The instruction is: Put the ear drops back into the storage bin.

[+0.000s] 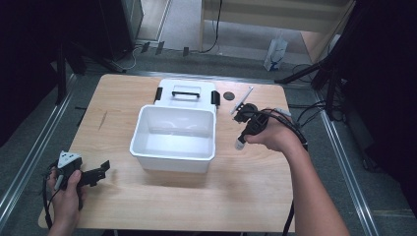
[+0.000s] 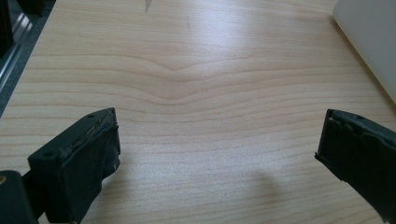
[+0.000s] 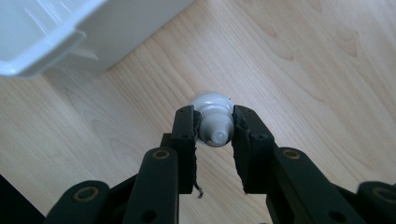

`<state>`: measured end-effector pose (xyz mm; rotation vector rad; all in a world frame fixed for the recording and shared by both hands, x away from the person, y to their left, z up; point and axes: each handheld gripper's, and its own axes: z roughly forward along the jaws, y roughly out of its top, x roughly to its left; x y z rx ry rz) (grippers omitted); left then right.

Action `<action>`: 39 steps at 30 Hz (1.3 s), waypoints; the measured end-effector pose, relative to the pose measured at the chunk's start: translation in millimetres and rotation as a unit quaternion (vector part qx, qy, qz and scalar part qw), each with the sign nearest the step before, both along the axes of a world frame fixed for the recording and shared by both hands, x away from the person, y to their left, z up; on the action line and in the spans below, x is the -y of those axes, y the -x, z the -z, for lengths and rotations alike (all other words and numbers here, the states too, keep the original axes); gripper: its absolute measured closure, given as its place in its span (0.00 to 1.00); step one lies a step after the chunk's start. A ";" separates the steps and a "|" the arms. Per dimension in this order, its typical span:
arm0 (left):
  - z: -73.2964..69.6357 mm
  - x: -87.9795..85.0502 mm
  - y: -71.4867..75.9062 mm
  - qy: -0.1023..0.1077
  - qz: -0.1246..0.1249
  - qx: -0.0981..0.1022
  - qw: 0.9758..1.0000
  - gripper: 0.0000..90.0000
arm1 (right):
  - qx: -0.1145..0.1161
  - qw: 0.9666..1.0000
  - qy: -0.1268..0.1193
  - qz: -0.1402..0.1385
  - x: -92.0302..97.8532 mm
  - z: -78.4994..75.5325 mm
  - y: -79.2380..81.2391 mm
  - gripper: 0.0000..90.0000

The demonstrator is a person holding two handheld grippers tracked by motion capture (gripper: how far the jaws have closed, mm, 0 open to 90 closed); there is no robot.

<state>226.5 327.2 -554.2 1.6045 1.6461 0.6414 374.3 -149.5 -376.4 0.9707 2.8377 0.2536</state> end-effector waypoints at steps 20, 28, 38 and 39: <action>-0.2 -0.4 -0.6 0.004 -0.001 0.001 1.000 0.00 | 0.015 0.999 -0.001 -0.045 -42.8 -46.9 -6.2 0.80; -0.2 -0.4 -0.5 0.004 -0.001 0.001 1.000 0.00 | 0.026 0.998 -0.005 -0.060 -59.9 -60.1 -6.6 0.80; -0.2 -0.7 -0.6 0.003 0.001 0.000 1.000 0.00 | 0.028 0.995 -0.012 -0.091 -84.2 -62.2 -6.0 0.80; -0.3 -0.7 -0.6 0.003 0.001 0.000 1.000 0.00 | 0.028 0.995 -0.011 -0.094 -87.1 -60.9 -5.8 0.80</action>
